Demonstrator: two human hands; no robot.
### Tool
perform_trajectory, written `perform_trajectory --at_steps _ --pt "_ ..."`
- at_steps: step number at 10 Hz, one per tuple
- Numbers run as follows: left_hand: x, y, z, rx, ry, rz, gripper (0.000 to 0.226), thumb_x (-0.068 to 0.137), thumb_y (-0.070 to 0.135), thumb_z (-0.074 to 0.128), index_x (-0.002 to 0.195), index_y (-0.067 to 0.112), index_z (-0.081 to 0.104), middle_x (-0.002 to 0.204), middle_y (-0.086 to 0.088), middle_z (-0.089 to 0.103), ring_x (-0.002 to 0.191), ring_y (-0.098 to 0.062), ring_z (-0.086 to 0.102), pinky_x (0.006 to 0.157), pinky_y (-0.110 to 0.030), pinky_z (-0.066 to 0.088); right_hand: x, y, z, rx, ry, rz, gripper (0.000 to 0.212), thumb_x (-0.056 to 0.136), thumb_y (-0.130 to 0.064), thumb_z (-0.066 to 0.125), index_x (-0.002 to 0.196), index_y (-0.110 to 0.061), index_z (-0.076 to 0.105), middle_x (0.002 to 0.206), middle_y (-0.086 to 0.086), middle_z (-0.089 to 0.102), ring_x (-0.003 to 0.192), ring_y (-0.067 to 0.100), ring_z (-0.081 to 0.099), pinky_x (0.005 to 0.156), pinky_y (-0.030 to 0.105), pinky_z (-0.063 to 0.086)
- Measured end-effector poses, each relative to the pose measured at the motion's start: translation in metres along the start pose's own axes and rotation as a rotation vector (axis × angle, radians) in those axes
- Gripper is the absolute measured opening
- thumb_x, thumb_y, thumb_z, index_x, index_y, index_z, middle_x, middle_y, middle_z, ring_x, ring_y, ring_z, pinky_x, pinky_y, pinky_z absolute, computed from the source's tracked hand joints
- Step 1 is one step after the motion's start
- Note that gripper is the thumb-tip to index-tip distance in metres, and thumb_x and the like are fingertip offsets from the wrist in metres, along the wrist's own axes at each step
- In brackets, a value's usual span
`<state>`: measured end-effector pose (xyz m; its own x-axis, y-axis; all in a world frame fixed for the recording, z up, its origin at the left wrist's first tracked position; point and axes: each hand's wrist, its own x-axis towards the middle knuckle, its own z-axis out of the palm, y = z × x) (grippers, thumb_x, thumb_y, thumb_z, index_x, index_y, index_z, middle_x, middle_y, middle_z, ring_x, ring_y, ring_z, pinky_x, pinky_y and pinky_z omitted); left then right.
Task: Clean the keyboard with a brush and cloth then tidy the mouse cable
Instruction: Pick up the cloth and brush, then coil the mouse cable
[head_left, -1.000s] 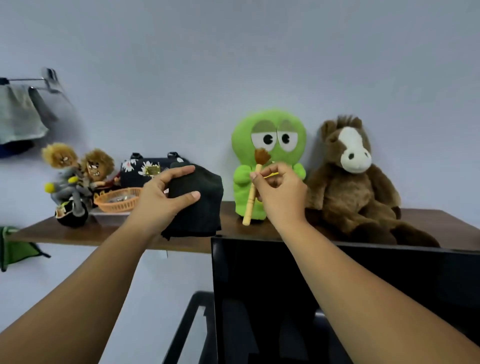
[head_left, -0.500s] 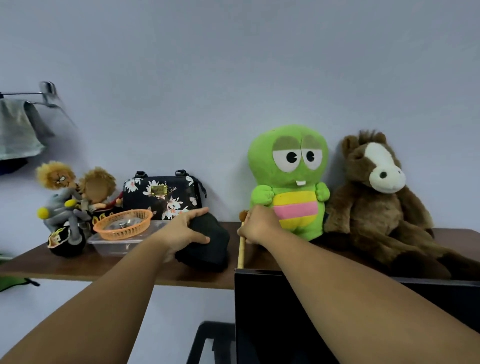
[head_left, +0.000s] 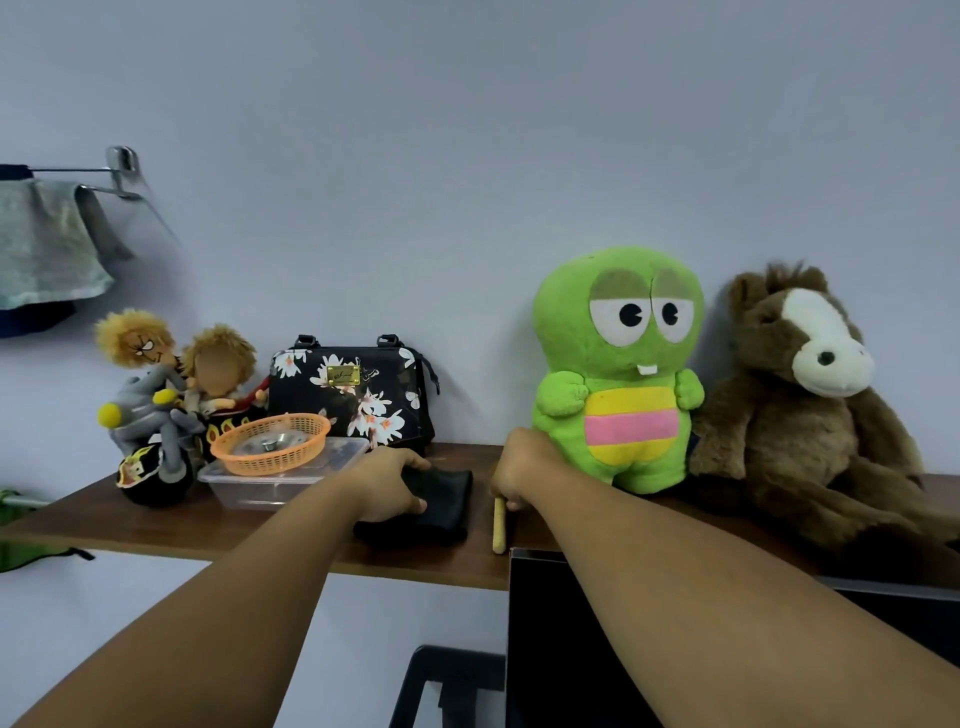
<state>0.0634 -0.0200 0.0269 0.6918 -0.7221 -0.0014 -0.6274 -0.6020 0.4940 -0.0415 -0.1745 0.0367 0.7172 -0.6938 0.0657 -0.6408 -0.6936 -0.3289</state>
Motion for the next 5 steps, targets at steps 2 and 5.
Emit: perform_trajectory --at_steps 2,5 --pt "-0.006 -0.001 0.004 0.2 0.008 0.025 0.053 0.095 0.032 0.054 0.146 0.026 0.039 0.163 0.001 0.006 0.148 -0.025 0.015 0.118 -0.038 0.017 0.0 0.003 0.004 0.056 0.007 -0.044 0.022 0.083 -0.027 0.067 0.07 -0.013 0.055 0.1 0.009 0.072 0.099 0.027 0.07 0.052 0.023 0.044" --pt "-0.032 0.024 -0.004 0.141 0.114 0.065 0.053 0.1 0.035 0.043 0.15 0.02 0.031 0.157 -0.003 0.029 0.143 -0.023 0.027 0.116 -0.034 0.022 -0.026 0.022 -0.026 0.228 0.029 -0.202 0.032 0.092 -0.043 0.055 0.105 -0.016 0.064 0.11 0.015 0.064 0.114 0.034 0.059 0.083 0.03 0.044"
